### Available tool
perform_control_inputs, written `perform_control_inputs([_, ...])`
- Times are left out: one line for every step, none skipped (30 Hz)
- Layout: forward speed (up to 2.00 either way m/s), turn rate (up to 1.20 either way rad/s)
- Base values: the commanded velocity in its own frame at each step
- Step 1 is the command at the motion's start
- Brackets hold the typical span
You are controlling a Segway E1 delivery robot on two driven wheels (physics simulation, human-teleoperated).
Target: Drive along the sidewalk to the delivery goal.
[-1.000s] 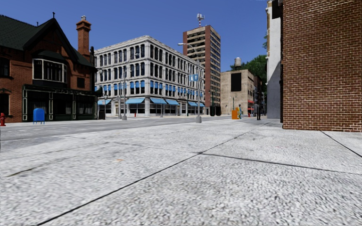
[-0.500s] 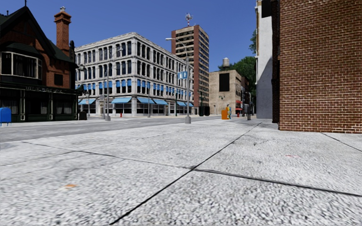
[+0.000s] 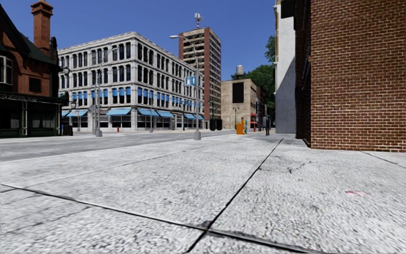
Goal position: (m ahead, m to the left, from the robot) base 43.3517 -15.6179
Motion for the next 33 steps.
perform_control_inputs([2.00,-0.27])
perform_control_inputs([2.00,-0.23])
perform_control_inputs([2.00,-0.10])
perform_control_inputs([2.00,0.00])
perform_control_inputs([2.00,0.00])
perform_control_inputs([2.00,0.00])
perform_control_inputs([2.00,0.00])
perform_control_inputs([2.00,0.00])
perform_control_inputs([2.00,0.00])
perform_control_inputs([2.00,0.00])
perform_control_inputs([2.00,0.00])
perform_control_inputs([2.00,0.00])
perform_control_inputs([2.00,0.00])
perform_control_inputs([2.00,0.00])
perform_control_inputs([2.00,0.00])
perform_control_inputs([2.00,0.00])
perform_control_inputs([2.00,0.00])
perform_control_inputs([2.00,0.00])
perform_control_inputs([2.00,0.00])
perform_control_inputs([2.00,0.00])
perform_control_inputs([2.00,0.00])
perform_control_inputs([2.00,0.00])
perform_control_inputs([2.00,0.00])
perform_control_inputs([2.00,0.00])
perform_control_inputs([2.00,0.00])
perform_control_inputs([2.00,0.00])
perform_control_inputs([2.00,0.00])
perform_control_inputs([2.00,0.00])
perform_control_inputs([2.00,0.00])
perform_control_inputs([2.00,0.00])
perform_control_inputs([2.00,0.00])
perform_control_inputs([2.00,0.00])
perform_control_inputs([2.00,0.00])
